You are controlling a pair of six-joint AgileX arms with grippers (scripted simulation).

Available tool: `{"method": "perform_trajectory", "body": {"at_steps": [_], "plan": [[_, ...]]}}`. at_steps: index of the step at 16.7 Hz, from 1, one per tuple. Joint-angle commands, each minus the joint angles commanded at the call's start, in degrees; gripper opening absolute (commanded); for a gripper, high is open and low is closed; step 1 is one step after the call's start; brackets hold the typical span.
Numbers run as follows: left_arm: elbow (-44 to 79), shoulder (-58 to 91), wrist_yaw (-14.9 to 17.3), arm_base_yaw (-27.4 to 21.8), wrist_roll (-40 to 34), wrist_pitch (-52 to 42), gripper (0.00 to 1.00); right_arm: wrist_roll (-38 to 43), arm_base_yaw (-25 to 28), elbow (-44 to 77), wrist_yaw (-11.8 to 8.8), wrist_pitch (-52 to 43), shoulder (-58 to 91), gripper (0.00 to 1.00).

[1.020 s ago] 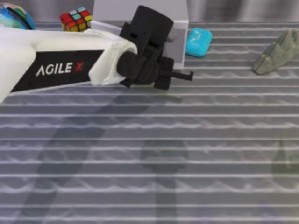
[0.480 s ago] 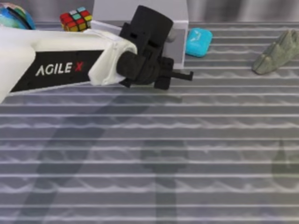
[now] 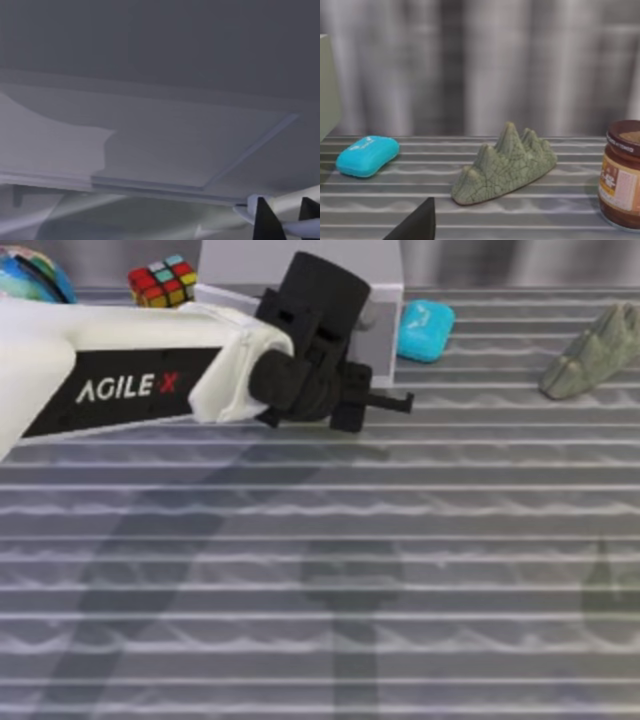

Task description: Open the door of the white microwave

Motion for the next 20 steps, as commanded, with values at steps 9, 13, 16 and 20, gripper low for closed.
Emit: {"method": "perform_trajectory", "body": {"at_steps": [9,13,16,20], "plan": [[-3.40,-2.13,2.14,1.30,3.44,1.58,0.00,0.00,0.00,0.00,0.00,0.00,0.00,1.00],[-3.40,-2.13,2.14,1.30,3.44,1.58,0.00,0.00,0.00,0.00,0.00,0.00,0.00,1.00],[-3.40,-2.13,2.14,1.30,3.44,1.58,0.00,0.00,0.00,0.00,0.00,0.00,0.00,1.00],[-3.40,-2.13,2.14,1.30,3.44,1.58,0.00,0.00,0.00,0.00,0.00,0.00,0.00,1.00]]}}
